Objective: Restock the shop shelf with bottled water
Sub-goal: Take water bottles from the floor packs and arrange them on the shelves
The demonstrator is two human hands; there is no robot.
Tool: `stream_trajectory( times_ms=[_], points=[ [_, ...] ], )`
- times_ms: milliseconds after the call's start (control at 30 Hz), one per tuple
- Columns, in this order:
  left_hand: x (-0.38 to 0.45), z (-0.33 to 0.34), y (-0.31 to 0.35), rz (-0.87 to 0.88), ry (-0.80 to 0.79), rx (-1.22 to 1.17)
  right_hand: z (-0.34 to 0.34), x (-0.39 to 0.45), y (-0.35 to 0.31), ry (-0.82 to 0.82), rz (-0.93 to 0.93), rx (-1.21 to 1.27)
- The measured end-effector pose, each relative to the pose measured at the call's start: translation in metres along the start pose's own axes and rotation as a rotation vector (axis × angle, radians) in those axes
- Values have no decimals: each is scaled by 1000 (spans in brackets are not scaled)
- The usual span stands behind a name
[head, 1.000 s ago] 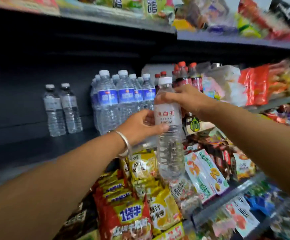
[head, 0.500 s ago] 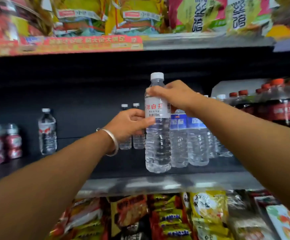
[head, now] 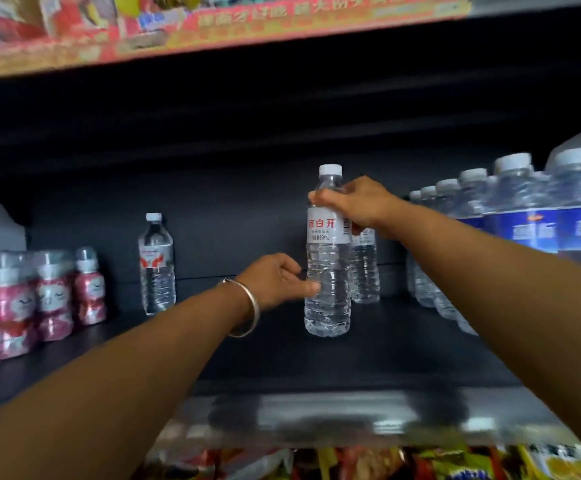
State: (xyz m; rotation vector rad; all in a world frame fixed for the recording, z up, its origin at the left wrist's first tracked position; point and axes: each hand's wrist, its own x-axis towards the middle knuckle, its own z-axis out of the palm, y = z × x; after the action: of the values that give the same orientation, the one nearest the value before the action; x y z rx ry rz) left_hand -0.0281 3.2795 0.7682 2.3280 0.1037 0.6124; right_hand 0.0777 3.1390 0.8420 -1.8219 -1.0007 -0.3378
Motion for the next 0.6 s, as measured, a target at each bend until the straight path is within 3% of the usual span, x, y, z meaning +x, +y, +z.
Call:
stream_trajectory(
  times_ms=[267,600],
  points=[
    [31,-17,-38,-27,-39,175,56,52,19,-72,0,-86],
    [52,-15,-59,-93,-71,316,77,97,41,-145,58,-50]
  ],
)
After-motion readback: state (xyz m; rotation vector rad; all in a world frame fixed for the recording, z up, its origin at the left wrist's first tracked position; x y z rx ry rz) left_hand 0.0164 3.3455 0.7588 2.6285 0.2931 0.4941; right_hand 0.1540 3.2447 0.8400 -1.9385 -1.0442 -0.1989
